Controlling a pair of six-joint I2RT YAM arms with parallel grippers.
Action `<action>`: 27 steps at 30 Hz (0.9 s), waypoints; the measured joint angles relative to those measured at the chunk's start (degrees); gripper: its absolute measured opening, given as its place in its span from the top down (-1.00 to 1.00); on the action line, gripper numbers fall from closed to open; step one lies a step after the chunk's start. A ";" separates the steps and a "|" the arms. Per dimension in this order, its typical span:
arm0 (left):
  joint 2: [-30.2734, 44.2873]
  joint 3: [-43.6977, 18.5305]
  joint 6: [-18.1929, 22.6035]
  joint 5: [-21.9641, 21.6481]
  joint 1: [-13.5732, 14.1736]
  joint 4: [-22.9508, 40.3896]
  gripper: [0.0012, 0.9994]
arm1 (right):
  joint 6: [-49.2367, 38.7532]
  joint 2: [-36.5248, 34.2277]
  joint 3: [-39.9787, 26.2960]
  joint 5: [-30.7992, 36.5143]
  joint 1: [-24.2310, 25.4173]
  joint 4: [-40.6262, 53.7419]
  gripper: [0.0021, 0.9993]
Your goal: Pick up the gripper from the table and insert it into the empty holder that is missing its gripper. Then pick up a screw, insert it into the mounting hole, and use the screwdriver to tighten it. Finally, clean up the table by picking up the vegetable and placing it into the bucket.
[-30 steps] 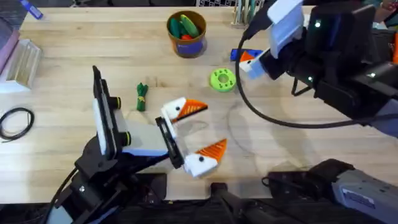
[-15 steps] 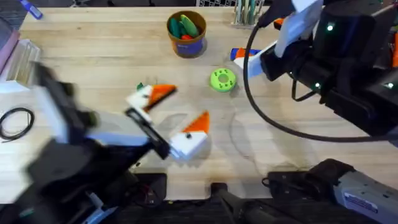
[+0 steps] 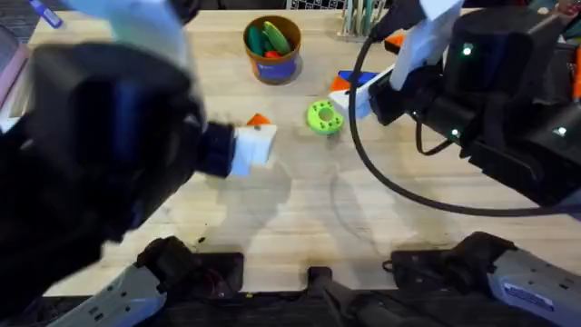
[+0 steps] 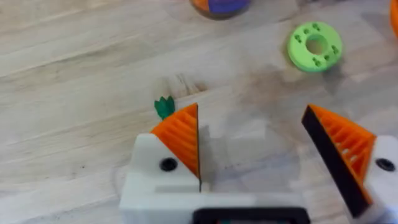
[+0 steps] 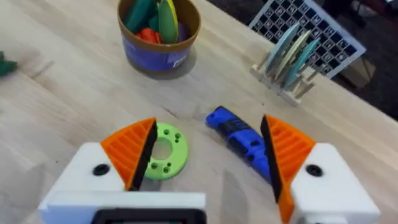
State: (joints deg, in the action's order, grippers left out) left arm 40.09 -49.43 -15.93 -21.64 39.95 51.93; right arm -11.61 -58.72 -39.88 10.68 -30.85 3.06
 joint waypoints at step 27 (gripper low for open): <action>38.91 -1.31 -0.15 15.81 -38.82 -5.08 -0.97 | 2.46 3.32 0.09 0.00 0.00 5.35 -0.98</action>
State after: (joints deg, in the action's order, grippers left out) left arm 79.01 -50.74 -16.09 -5.83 1.13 46.85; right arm -9.15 -55.40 -39.79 10.68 -30.85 8.40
